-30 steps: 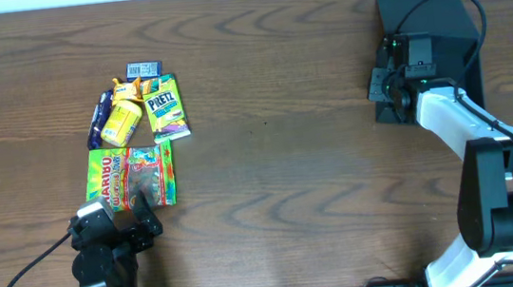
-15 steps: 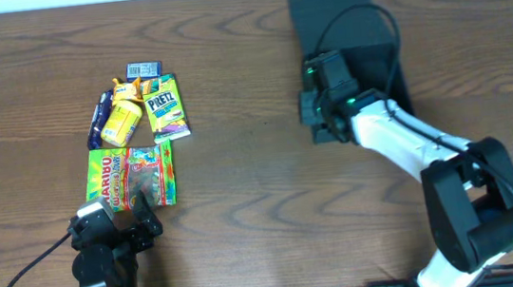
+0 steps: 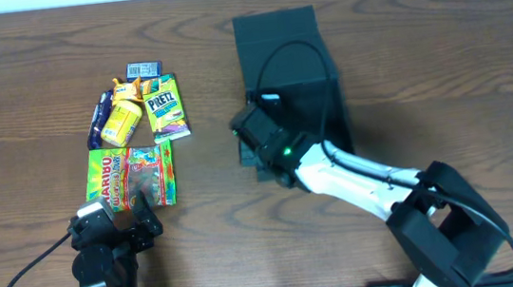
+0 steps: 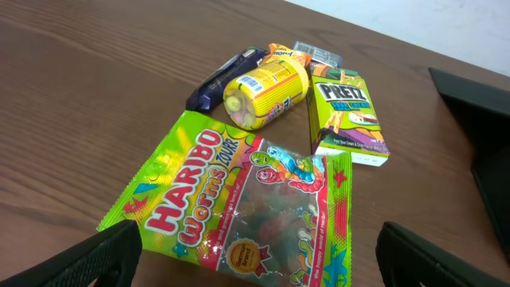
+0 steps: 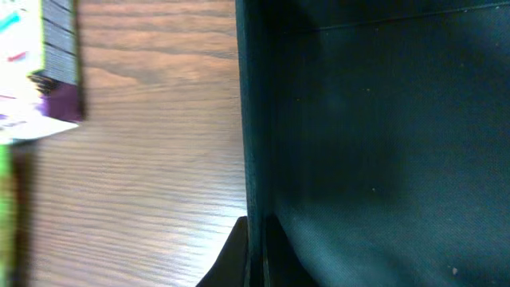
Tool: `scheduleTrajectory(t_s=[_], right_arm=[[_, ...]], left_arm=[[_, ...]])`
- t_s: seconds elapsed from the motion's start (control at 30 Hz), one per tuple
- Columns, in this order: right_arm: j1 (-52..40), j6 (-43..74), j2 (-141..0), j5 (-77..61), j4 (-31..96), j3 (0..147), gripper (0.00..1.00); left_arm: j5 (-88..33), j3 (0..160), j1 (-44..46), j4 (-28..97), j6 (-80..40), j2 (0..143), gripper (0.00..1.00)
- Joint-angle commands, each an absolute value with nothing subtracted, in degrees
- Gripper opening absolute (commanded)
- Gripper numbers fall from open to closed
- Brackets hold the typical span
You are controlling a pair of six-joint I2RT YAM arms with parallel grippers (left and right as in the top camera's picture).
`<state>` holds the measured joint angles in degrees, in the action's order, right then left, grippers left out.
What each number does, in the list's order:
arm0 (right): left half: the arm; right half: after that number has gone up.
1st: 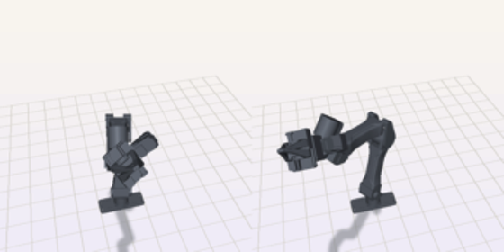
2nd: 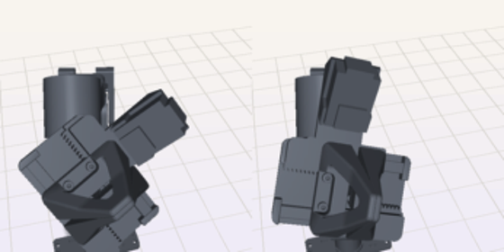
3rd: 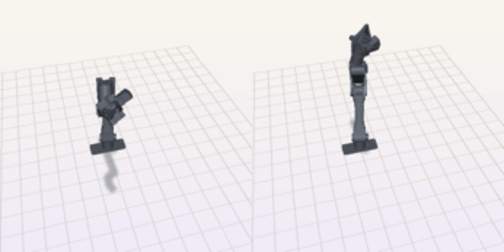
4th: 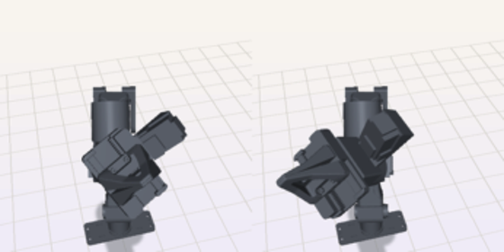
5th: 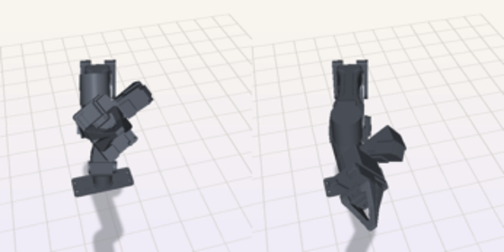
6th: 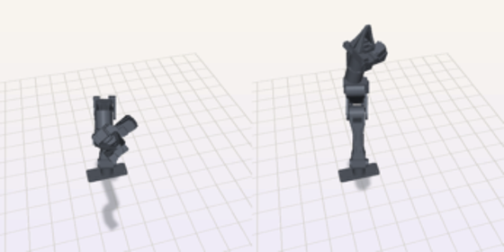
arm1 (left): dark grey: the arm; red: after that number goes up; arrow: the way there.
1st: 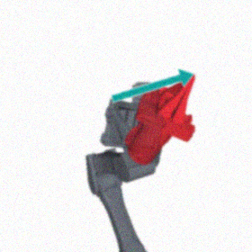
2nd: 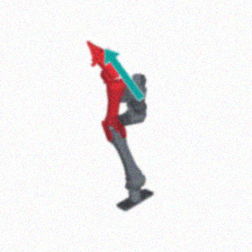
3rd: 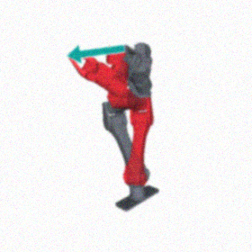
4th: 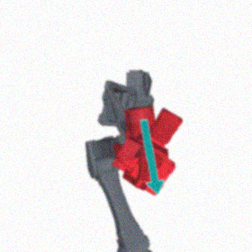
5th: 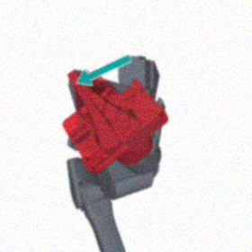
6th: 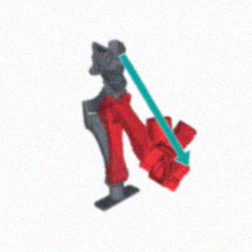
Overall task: Pack container
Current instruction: 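Swing the black box lid open toward the back with the right gripper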
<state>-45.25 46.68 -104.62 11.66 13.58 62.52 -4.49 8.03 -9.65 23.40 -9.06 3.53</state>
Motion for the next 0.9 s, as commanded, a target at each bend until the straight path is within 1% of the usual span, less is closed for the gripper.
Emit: scheduleTrajectory(t_s=[0.0, 0.2, 0.4, 0.57, 0.6, 0.63, 0.67, 0.73, 0.77, 0.87], right_arm=[[-47.1, 55.4, -104.9, 11.8, 9.8, 62.3, 0.02], [-48.0, 60.4, -105.3, 12.2, 4.8, 62.3, 0.02], [-48.1, 60.1, -107.9, 11.2, 3.2, 64.4, 0.02], [-48.1, 56.9, -111.1, 9.1, 5.3, 68.6, 0.02], [-48.1, 56.8, -111.5, 9.2, 6.2, 69.3, 0.13], [-48.0, 56.1, -111.5, 9.2, 6.7, 69.9, 0.27], [-48.0, 54.9, -111.5, 9.2, 6.7, 70.3, 0.36], [-48.0, 50.8, -111.2, 9.2, 7.0, 71.3, 0.48], [-48.0, 49.6, -111.0, 9.1, 8.1, 72.0, 0.51], [-48.0, 47.1, -110.1, 9.0, 13.0, 74.5, 0.54]], left_arm=[[-4.1, 6.9, -9.8, 23.7, -9.0, 3.3, 0.95], [-4.1, 6.9, -9.8, 23.7, -9.0, 3.3, 0.95], [-4.1, 6.9, -9.8, 23.7, -9.0, 3.3, 0.95], [-4.1, 6.9, -9.8, 23.7, -9.0, 3.3, 0.95], [-4.1, 6.9, -9.8, 23.7, -9.0, 3.3, 0.95], [-4.1, 6.9, -9.8, 23.7, -9.0, 3.3, 0.95], [-4.1, 6.9, -9.8, 23.7, -9.0, 3.3, 0.95], [-4.1, 6.9, -9.8, 23.7, -9.0, 3.3, 0.95], [-4.1, 6.9, -9.8, 23.7, -9.0, 3.3, 0.95], [-4.1, 6.9, -9.8, 23.7, -9.0, 3.3, 0.95]])
